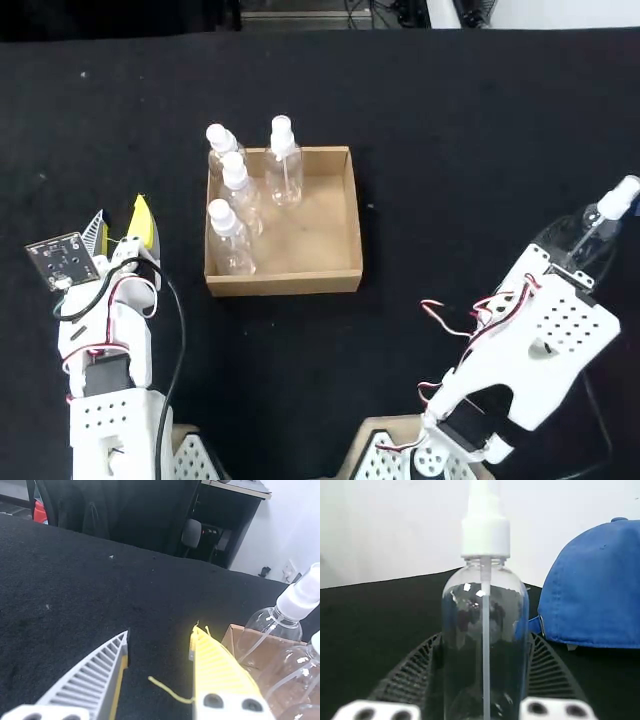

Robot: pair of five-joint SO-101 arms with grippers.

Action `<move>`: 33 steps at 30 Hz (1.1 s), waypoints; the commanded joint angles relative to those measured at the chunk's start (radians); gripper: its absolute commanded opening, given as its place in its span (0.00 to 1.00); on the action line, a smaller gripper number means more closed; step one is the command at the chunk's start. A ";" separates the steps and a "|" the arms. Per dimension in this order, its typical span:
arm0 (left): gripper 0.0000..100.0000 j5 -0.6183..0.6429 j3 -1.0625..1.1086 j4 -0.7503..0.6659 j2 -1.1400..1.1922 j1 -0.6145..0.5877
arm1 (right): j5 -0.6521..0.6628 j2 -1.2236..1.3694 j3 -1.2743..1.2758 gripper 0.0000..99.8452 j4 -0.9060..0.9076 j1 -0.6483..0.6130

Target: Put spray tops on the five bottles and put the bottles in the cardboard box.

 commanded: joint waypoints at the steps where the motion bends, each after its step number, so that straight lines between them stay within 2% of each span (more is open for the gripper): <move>1: 0.19 -0.008 0.024 0.003 -0.015 -0.008 | 0.006 0.001 -0.015 0.15 -0.026 -0.021; 9: 0.19 -0.008 0.024 0.000 -0.015 -0.008 | 0.008 -0.002 0.027 0.29 -0.029 -0.054; 17: 0.19 -0.008 0.024 0.000 -0.015 -0.008 | 0.009 -0.005 0.039 0.29 -0.032 -0.061; 21: 0.19 -0.008 0.024 0.000 -0.015 -0.008 | 0.094 -0.005 0.039 0.29 -0.032 -0.069; 25: 0.19 -0.008 0.024 -0.002 -0.015 -0.008 | 0.114 -0.008 0.038 0.29 -0.032 -0.069; 29: 0.19 -0.008 0.024 -0.002 -0.015 -0.008 | 0.110 -0.065 0.073 0.39 -0.029 -0.066; 33: 0.19 -0.008 0.024 -0.002 -0.015 -0.008 | 0.110 -0.162 0.139 0.40 -0.026 -0.071</move>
